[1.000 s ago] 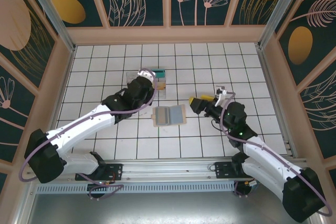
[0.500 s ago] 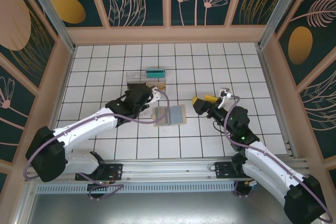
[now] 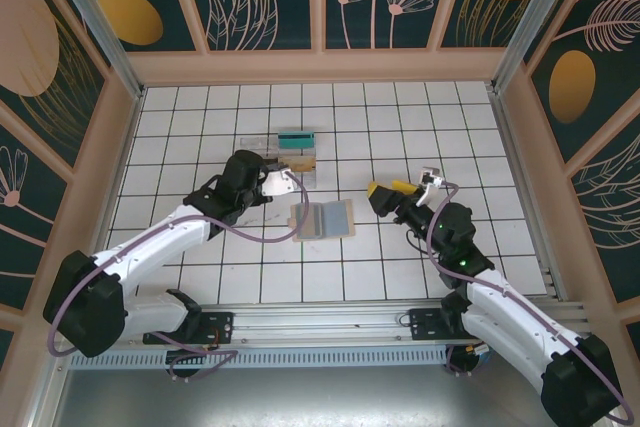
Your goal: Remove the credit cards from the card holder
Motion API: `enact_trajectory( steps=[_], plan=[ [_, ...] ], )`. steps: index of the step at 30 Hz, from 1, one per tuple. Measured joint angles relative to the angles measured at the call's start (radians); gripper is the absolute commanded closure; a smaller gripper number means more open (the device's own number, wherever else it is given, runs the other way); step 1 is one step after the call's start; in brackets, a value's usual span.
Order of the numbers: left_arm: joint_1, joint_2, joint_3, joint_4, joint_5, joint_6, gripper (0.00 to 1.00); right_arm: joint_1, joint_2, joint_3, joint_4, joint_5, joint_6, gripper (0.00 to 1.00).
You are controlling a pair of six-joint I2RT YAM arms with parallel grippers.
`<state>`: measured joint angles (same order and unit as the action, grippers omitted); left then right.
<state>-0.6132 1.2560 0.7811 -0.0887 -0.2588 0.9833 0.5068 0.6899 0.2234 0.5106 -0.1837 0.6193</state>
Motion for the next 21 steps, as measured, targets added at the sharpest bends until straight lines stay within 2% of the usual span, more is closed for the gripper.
enact_trajectory(
  steps=[8,21],
  plan=[
    [0.041,0.017,-0.086,0.100,0.043,0.028,1.00,0.000,0.009,0.000,-0.001,0.012,0.000,0.01],
    [0.092,0.111,-0.083,0.195,0.077,0.064,1.00,0.000,0.027,0.000,-0.003,0.013,0.000,0.01]
  ],
)
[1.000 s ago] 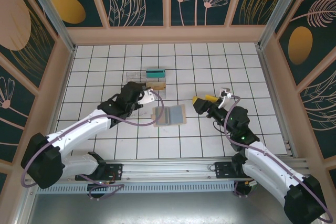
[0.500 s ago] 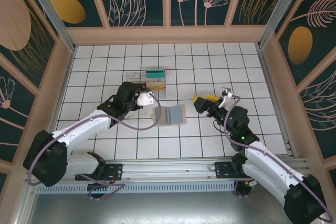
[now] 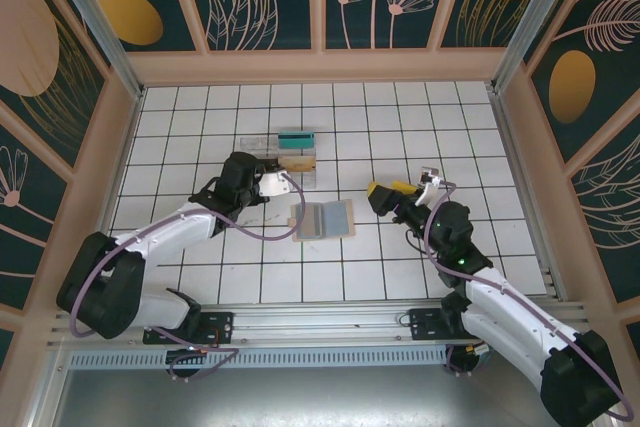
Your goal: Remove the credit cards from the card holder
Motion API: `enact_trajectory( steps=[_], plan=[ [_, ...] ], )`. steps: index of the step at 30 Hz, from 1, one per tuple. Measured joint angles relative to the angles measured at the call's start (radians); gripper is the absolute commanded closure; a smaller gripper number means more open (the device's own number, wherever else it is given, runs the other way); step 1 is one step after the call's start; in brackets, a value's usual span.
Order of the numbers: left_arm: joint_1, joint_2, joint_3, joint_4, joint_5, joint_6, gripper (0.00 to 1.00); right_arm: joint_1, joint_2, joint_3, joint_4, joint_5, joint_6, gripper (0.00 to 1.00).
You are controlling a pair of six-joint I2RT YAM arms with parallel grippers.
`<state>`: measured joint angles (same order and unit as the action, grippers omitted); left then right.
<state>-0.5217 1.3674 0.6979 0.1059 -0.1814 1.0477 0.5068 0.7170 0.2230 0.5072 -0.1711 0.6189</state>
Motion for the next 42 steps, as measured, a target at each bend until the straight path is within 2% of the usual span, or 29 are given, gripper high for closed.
enact_trajectory(
  steps=[15,42],
  plan=[
    [0.032,0.025,0.000,0.026,0.002,0.026,1.00,0.000,0.013,0.000,-0.001,0.014,0.000,0.01],
    [0.033,0.078,-0.002,0.077,0.002,0.071,1.00,0.000,0.040,0.000,-0.004,0.013,0.004,0.01]
  ],
)
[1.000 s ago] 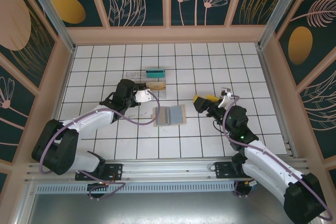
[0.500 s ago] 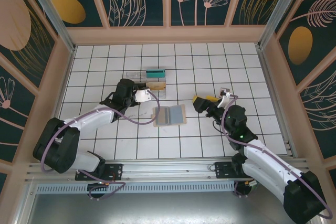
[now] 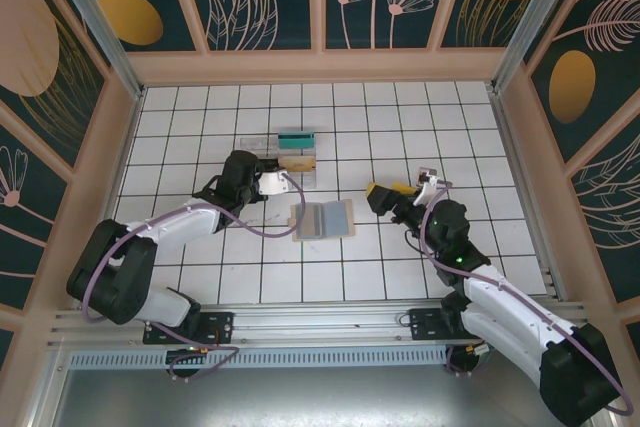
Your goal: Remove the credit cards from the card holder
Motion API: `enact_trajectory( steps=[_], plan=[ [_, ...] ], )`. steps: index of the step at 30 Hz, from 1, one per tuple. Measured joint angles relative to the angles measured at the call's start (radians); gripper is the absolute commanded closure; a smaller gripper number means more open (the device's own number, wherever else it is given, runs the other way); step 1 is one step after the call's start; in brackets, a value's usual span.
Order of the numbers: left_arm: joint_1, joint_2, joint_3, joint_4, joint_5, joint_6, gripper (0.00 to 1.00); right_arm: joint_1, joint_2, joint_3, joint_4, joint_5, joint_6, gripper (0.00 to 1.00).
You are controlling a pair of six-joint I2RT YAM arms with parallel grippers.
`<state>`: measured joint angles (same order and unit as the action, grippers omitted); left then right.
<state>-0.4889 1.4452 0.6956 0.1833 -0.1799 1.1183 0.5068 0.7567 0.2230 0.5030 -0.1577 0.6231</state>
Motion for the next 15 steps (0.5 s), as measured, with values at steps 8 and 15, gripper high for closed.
enact_trajectory(
  steps=[8,15],
  plan=[
    [0.006,0.010,0.000,0.001,-0.003,0.004,0.87,0.000,0.000,0.000,0.000,0.000,0.004,0.01],
    [0.018,0.027,0.000,0.022,-0.007,0.007,0.81,0.000,0.016,0.000,-0.007,-0.005,0.004,0.01]
  ],
)
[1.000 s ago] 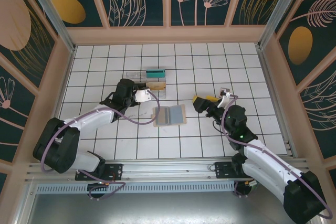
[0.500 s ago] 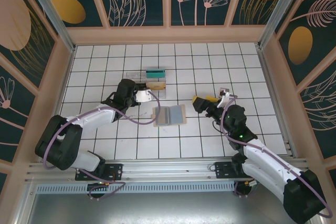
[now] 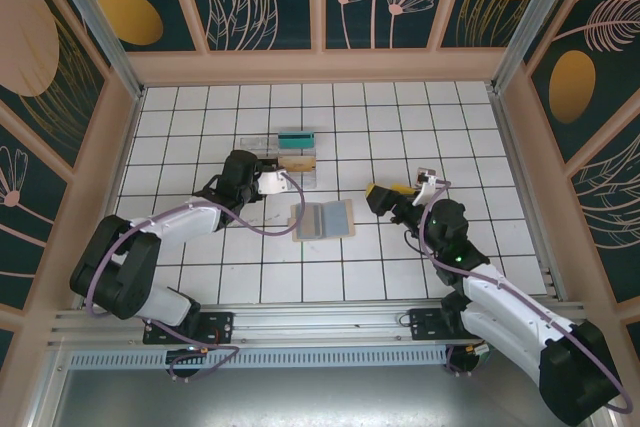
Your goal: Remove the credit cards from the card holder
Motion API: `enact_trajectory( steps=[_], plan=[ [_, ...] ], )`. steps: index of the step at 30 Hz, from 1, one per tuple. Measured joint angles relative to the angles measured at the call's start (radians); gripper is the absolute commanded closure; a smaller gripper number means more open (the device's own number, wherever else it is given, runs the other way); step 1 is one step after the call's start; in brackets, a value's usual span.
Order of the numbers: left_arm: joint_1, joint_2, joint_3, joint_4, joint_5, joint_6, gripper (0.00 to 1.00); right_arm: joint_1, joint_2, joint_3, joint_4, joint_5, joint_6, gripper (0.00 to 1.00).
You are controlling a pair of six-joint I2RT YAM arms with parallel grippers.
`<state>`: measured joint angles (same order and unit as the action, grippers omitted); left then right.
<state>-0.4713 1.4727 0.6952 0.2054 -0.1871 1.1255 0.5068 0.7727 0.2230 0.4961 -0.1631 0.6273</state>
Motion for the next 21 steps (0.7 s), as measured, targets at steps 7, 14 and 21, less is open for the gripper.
enact_trajectory(
  steps=[7,14,21],
  plan=[
    [0.009,0.003,0.000,0.009,-0.004,0.000,0.79,0.000,0.003,0.000,-0.005,-0.003,0.000,0.01],
    [0.009,0.003,-0.006,0.008,-0.002,-0.010,0.75,0.000,0.003,0.000,-0.008,-0.003,0.000,0.01],
    [0.021,0.002,-0.005,-0.006,0.015,-0.093,0.79,0.000,0.006,0.000,-0.008,-0.012,0.000,0.01]
  ],
)
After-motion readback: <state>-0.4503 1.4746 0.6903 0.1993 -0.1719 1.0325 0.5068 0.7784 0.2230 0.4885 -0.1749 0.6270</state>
